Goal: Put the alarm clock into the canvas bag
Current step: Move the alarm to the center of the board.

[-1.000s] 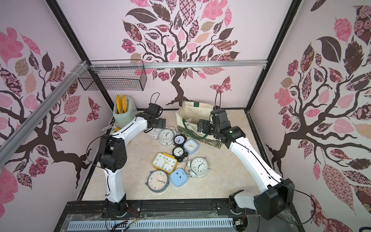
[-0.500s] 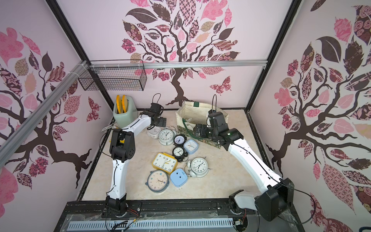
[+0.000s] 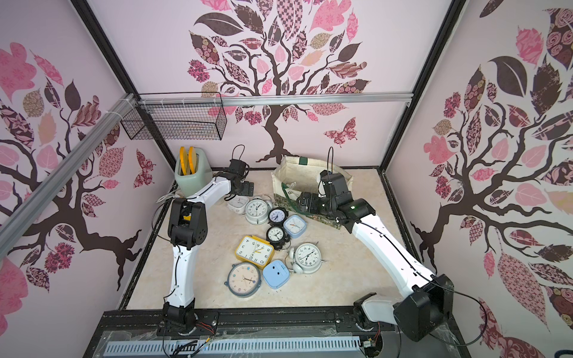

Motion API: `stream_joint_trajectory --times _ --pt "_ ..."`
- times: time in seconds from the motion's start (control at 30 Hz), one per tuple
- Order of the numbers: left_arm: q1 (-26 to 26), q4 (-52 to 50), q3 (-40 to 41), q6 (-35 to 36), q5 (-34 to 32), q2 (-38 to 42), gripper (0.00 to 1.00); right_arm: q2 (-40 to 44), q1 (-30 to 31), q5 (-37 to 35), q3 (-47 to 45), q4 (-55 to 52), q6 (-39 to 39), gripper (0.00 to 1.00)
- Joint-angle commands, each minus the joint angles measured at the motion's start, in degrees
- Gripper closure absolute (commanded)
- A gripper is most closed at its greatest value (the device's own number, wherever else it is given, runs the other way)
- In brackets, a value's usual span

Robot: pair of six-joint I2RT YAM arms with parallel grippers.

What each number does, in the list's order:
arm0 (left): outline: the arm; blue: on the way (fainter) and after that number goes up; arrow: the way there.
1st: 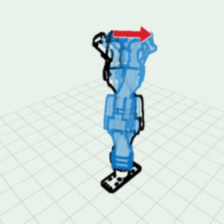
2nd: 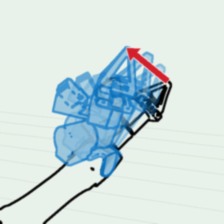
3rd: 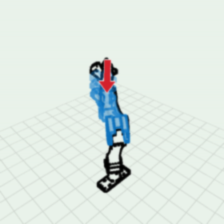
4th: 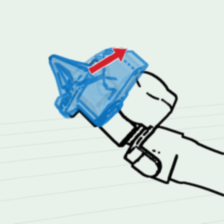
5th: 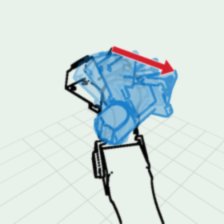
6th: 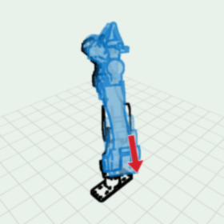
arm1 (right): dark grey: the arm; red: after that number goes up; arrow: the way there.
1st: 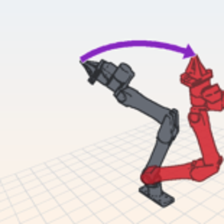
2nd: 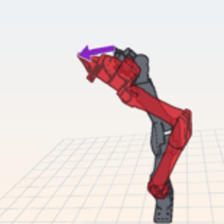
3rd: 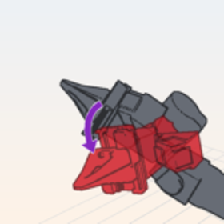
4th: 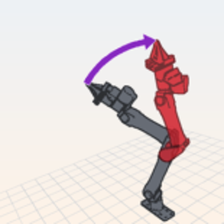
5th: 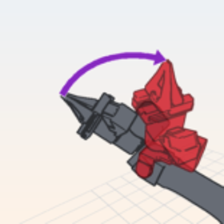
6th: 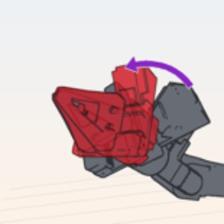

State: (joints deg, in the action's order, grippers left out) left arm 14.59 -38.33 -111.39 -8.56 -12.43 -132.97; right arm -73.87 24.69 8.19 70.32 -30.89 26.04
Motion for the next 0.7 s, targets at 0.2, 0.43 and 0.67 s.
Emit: stream_joint_trajectory --times 0.2,0.43,0.67 --pt "-0.37 -0.92 6.8 -0.62 0.98 1.86 0.04 2.21 2.38 0.69 0.06 -0.13 0.06 0.0" --pt "-0.41 0.47 14.19 -2.96 1.0 7.38 0.06 1.36 5.01 1.11 0.24 0.56 0.35 0.0" --pt "-0.36 0.38 25.36 -5.68 0.51 14.9 0.07 1.93 5.28 2.53 -0.78 2.01 1.21 0.0"
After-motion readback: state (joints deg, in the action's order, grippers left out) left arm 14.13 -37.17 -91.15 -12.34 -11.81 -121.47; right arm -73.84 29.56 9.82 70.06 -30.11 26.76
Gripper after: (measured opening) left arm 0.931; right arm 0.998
